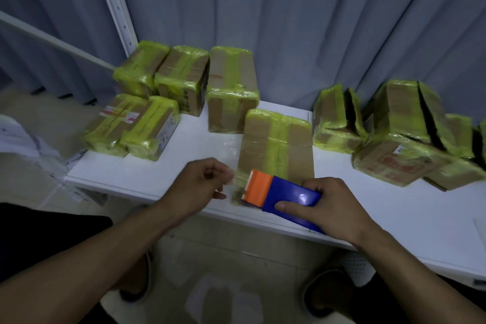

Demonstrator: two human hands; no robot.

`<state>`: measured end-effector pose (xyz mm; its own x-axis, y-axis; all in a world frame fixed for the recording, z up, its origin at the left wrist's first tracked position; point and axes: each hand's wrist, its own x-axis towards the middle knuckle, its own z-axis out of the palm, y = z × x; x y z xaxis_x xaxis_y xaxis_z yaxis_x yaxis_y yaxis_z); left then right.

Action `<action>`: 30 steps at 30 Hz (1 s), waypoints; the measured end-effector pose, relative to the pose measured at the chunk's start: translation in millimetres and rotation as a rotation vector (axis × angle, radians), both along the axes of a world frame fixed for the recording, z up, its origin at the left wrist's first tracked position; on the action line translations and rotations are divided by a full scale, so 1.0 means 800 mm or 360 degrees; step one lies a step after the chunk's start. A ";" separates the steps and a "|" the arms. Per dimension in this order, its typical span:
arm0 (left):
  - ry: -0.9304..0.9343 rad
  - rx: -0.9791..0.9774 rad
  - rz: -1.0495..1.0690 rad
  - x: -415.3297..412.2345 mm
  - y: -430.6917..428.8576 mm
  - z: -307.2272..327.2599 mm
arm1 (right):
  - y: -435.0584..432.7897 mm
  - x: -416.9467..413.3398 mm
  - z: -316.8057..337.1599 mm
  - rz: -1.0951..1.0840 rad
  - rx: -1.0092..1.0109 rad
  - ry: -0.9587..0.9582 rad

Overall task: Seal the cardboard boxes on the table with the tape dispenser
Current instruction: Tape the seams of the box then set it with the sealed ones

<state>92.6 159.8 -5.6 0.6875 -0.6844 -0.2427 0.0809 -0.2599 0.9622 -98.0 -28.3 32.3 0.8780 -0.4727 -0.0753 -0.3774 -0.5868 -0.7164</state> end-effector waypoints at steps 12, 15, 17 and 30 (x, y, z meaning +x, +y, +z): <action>0.0083 0.0234 0.0301 0.039 0.010 -0.063 | -0.006 -0.002 0.017 -0.0136 -0.0552 0.0471; 0.0123 0.0248 0.0320 0.035 0.000 -0.079 | -0.002 0.006 0.016 -0.0140 -0.0710 0.0617; 0.0182 0.0243 0.0334 0.035 -0.009 -0.089 | 0.000 0.010 0.015 -0.0150 -0.0787 0.0669; 0.0327 0.0295 0.0202 0.025 -0.080 -0.128 | -0.020 0.040 0.007 -0.0236 -0.0816 0.0924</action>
<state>113.0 95.8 -108.0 0.6882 -0.5276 -0.4980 0.3117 -0.4048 0.8596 -66.4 -44.2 37.5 0.6899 -0.6817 -0.2435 -0.7086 -0.7048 -0.0344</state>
